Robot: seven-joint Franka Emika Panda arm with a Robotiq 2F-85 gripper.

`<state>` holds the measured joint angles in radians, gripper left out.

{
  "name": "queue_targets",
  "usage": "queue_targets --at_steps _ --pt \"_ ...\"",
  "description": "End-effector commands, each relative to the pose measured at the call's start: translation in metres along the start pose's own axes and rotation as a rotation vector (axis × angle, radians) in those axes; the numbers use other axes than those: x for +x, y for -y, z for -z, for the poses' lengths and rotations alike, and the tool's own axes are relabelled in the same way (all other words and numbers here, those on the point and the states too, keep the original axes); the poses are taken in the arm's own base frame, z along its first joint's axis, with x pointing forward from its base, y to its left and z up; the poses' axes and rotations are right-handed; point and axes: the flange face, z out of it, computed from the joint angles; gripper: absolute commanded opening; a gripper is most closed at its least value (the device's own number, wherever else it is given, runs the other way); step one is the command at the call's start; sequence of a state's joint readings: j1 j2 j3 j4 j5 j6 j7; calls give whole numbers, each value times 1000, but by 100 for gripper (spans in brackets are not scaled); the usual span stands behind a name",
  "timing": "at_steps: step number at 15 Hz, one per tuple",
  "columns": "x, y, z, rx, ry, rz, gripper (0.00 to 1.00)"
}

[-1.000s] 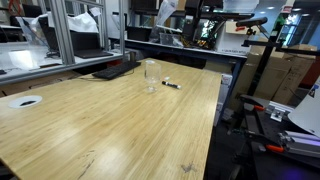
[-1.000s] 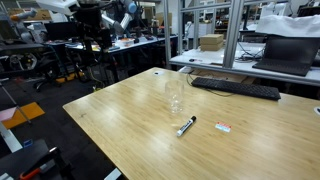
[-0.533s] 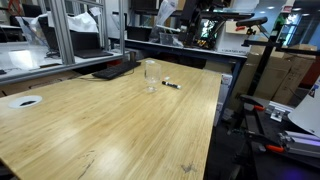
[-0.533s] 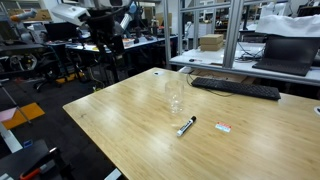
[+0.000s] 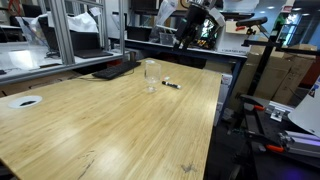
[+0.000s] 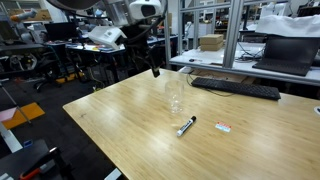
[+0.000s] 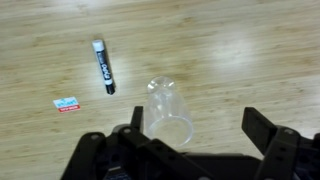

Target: Pick up the marker and put it in the cup

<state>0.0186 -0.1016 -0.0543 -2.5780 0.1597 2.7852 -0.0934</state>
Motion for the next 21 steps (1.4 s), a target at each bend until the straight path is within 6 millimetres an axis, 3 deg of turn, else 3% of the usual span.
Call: queue_targets --at_steps 1,3,18,21 --pt "0 -33 -12 -66 -6 23 100" --pt "-2 -50 -19 -82 20 23 100" --pt "-5 -48 -20 -75 34 5 100" --pt "7 -50 -29 -72 37 -68 100"
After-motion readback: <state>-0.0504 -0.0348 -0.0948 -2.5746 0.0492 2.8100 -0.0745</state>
